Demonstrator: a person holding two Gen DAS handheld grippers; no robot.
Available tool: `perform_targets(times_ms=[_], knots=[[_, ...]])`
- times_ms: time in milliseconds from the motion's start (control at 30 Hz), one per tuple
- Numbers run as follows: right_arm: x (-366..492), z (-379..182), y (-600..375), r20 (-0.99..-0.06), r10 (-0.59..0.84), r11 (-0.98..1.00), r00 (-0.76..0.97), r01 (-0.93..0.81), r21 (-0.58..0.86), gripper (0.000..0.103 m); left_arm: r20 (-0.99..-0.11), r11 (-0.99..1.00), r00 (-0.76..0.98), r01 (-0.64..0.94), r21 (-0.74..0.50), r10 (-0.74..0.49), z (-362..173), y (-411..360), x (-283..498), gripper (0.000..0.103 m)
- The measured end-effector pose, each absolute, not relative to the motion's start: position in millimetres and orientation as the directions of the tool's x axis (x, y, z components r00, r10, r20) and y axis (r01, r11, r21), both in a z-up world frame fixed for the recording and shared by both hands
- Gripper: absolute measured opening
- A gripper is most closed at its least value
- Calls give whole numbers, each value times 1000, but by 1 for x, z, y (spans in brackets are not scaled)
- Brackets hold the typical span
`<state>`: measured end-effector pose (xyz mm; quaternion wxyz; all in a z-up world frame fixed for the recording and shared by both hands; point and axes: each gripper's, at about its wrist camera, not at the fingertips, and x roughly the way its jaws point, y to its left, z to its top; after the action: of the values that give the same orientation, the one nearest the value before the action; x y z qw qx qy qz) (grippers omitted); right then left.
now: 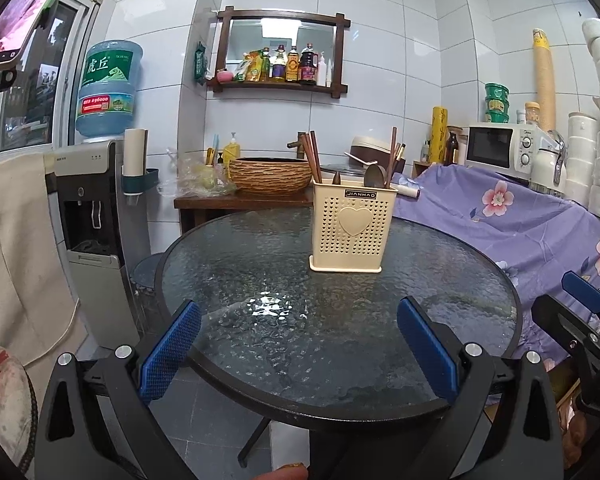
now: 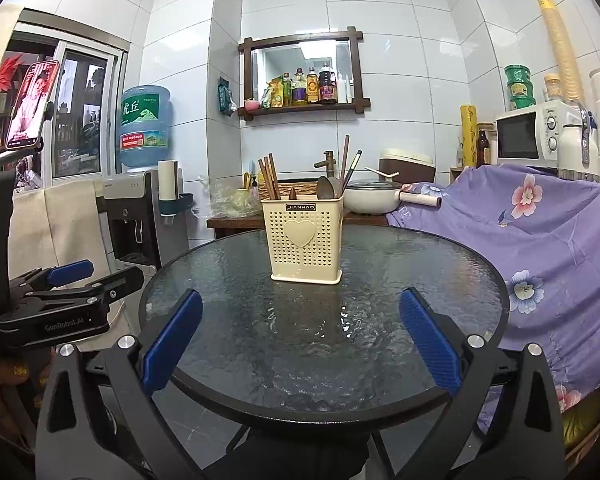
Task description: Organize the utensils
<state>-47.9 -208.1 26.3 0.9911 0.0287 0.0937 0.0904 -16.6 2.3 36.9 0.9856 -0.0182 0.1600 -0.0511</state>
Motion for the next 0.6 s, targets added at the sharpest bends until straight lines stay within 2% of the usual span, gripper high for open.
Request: perform_targets(times_ms=[600], knots=[[-49,22,-205,-189,186,982,964,-176,69,97,-336,994,935,98,-55,-111,33,2,-16,97]])
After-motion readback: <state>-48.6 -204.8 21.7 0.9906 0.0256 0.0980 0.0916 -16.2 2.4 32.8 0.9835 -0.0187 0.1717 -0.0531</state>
